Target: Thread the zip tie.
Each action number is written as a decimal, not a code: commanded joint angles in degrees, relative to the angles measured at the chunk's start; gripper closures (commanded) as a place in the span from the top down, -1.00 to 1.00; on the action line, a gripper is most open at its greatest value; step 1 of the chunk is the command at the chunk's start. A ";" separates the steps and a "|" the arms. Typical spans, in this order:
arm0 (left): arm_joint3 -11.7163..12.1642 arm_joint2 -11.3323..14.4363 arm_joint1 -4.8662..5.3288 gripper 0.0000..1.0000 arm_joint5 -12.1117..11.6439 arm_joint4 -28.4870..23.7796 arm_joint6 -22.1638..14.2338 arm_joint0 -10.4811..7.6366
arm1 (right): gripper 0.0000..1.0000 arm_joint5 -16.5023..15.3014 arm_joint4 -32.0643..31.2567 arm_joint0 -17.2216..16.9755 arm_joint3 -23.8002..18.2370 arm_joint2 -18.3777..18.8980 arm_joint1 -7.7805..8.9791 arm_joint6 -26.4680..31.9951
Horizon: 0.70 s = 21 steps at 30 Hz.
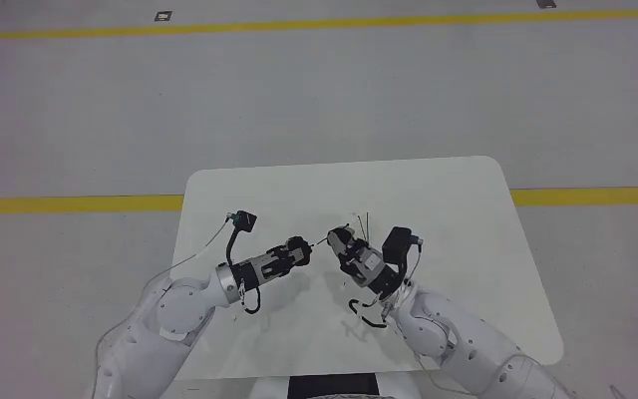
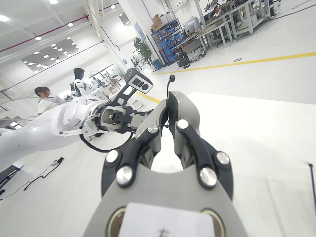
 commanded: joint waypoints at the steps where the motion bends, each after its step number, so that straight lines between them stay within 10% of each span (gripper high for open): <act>1: 0.00 0.00 0.00 -1.00 0.00 0.00 0.00 0.00 | -1.00 0.12 -0.20 -0.12 0.01 0.16 -0.26 0.44; 21: 0.00 0.00 0.00 -1.00 0.00 0.00 0.00 0.00 | -1.00 -0.91 -1.44 -1.67 0.74 2.49 -2.57 2.32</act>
